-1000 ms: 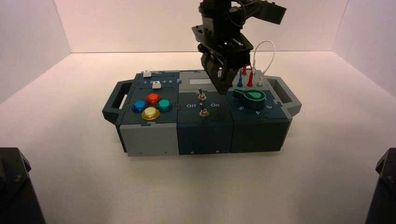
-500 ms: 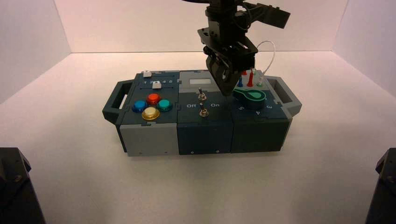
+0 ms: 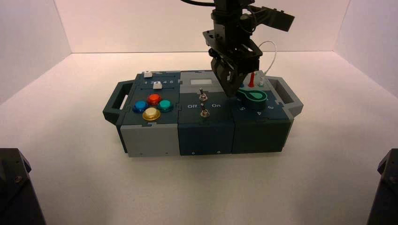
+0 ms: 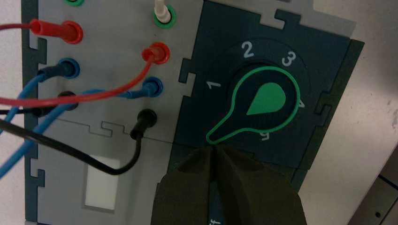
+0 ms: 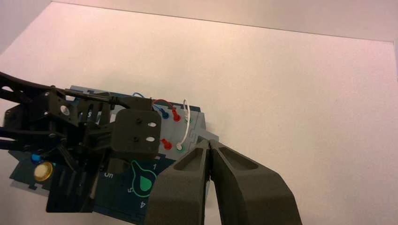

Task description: Turn the knob to position 2.

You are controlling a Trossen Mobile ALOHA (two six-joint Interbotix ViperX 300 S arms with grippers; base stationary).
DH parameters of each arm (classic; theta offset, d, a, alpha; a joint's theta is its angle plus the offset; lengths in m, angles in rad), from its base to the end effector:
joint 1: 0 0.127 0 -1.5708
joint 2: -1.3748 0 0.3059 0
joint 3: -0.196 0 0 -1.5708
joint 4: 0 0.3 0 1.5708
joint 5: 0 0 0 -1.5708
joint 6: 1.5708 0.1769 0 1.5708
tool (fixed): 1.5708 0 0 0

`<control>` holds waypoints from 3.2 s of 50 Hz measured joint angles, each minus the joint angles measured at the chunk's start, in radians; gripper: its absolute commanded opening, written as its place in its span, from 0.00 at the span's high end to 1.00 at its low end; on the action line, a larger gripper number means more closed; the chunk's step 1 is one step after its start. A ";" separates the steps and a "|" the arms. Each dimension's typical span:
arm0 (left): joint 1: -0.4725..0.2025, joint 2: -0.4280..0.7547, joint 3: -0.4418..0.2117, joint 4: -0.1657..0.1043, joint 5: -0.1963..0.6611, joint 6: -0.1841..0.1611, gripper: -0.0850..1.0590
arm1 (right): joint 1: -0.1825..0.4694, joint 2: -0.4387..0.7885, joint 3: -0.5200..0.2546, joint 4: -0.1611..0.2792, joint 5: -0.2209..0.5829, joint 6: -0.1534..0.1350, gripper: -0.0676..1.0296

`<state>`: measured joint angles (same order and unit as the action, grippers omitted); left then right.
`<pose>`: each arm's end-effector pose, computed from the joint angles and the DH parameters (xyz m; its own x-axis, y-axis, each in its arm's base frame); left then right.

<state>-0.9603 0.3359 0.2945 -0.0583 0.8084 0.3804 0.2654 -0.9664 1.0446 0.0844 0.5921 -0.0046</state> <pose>0.2352 -0.3491 0.0386 0.0413 -0.1326 -0.9903 0.9643 0.2647 0.0048 0.2146 0.0670 0.2135 0.7440 0.2510 -0.6192 -0.2578 0.9628 0.0804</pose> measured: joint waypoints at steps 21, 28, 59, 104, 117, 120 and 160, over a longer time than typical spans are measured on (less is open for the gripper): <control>-0.002 0.046 -0.055 0.011 0.014 0.008 0.95 | 0.000 0.000 0.000 0.002 -0.002 0.000 0.96; -0.002 0.061 -0.081 0.012 0.017 0.011 0.95 | 0.000 0.000 0.000 0.000 -0.002 0.000 0.96; 0.000 0.087 -0.146 0.015 0.052 0.048 0.95 | 0.000 0.000 0.000 0.002 -0.003 0.000 0.96; -0.002 0.158 -0.258 0.015 0.107 0.087 0.95 | -0.035 -0.018 0.000 0.002 -0.006 0.000 0.96; -0.003 0.166 -0.275 0.015 0.129 0.091 0.95 | -0.035 -0.018 0.002 0.002 -0.006 0.000 0.96; -0.003 0.166 -0.275 0.015 0.133 0.091 0.95 | -0.034 -0.018 0.002 0.002 -0.006 0.002 0.96; -0.031 0.166 -0.307 0.018 0.169 0.091 0.95 | -0.035 -0.029 0.003 0.002 -0.006 0.000 0.96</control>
<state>-0.9910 0.5016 -0.0123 -0.0399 0.9771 0.4709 0.2301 -0.9956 1.0477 0.0859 0.5860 -0.0046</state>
